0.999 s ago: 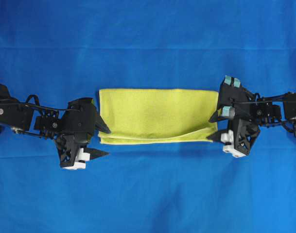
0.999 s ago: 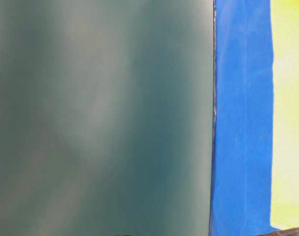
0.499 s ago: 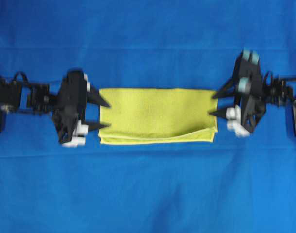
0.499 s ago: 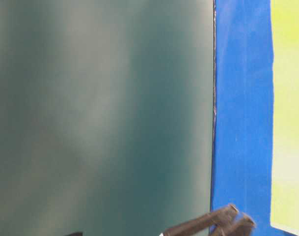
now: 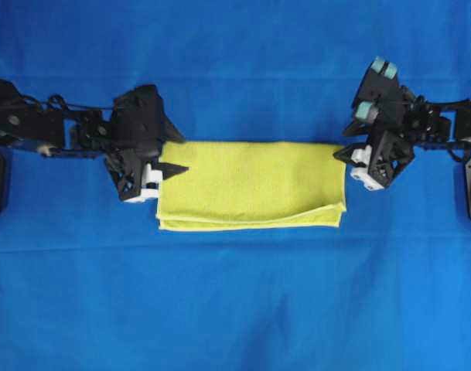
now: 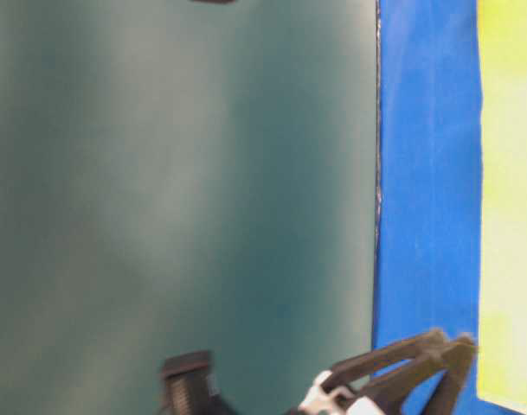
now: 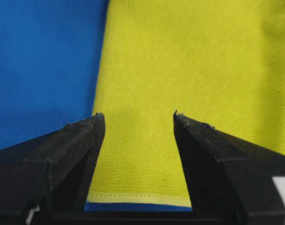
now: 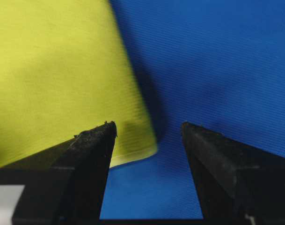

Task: Fold the yellow towel.
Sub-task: 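Open both grippers and lift them off the folded towel, then grasp the folded towel's top corners with both grippers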

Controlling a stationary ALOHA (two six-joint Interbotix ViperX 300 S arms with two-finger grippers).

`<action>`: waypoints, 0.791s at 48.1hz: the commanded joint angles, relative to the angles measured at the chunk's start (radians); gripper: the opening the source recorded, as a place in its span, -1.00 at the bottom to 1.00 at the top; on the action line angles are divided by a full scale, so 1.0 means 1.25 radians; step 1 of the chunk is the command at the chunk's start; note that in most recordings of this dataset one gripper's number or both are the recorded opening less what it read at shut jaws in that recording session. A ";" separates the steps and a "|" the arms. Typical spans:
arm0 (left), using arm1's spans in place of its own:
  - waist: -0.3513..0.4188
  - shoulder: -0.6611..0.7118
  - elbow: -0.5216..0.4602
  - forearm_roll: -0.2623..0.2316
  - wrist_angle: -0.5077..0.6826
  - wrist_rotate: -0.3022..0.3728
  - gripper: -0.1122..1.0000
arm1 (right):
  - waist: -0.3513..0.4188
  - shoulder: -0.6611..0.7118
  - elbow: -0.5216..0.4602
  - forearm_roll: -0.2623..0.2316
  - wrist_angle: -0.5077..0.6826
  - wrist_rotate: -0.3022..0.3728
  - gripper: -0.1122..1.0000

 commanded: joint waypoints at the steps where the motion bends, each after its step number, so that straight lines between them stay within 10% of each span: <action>1: 0.023 0.022 -0.020 0.000 -0.017 0.001 0.25 | -0.006 0.022 -0.017 -0.002 -0.011 -0.001 0.30; 28: 0.059 0.065 0.004 0.000 -0.016 -0.007 0.24 | -0.011 0.066 -0.029 -0.002 -0.011 -0.002 0.29; 38: 0.049 0.071 -0.011 0.000 0.033 -0.010 -0.23 | 0.000 0.066 -0.031 -0.012 -0.011 -0.012 -0.02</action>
